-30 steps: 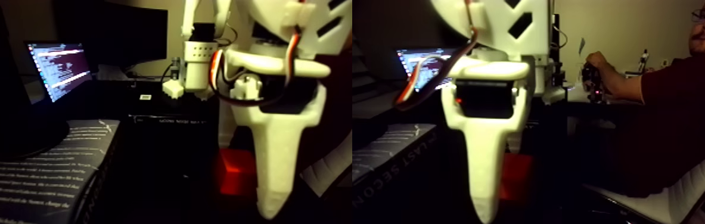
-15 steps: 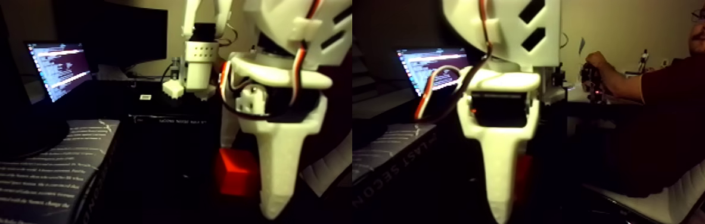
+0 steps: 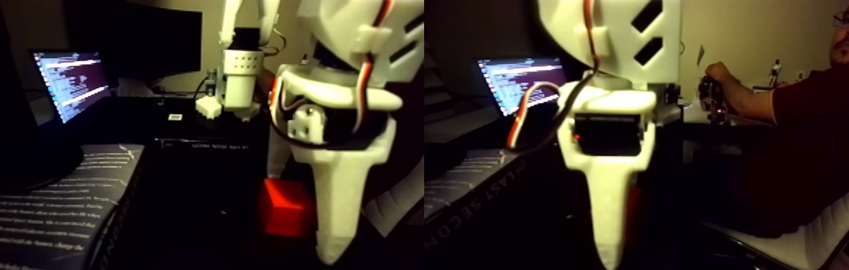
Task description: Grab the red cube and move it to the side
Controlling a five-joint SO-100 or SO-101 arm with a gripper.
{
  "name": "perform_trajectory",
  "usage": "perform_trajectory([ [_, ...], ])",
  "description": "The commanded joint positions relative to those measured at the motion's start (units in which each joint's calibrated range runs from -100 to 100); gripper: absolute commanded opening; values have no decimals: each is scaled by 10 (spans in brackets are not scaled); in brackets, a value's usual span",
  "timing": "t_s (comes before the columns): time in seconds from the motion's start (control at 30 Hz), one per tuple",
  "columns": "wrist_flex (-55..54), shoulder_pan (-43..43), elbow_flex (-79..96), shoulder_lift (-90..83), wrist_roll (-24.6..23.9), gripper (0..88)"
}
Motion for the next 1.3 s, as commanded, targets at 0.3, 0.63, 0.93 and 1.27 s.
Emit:
perform_trajectory([
  [0.3,1,-10,-30,16,-1,390],
  [0.63,0,6,-32,17,0,390],
  [0.93,-1,14,-31,16,2,390],
  [1.27,-1,11,-31,17,4,257],
])
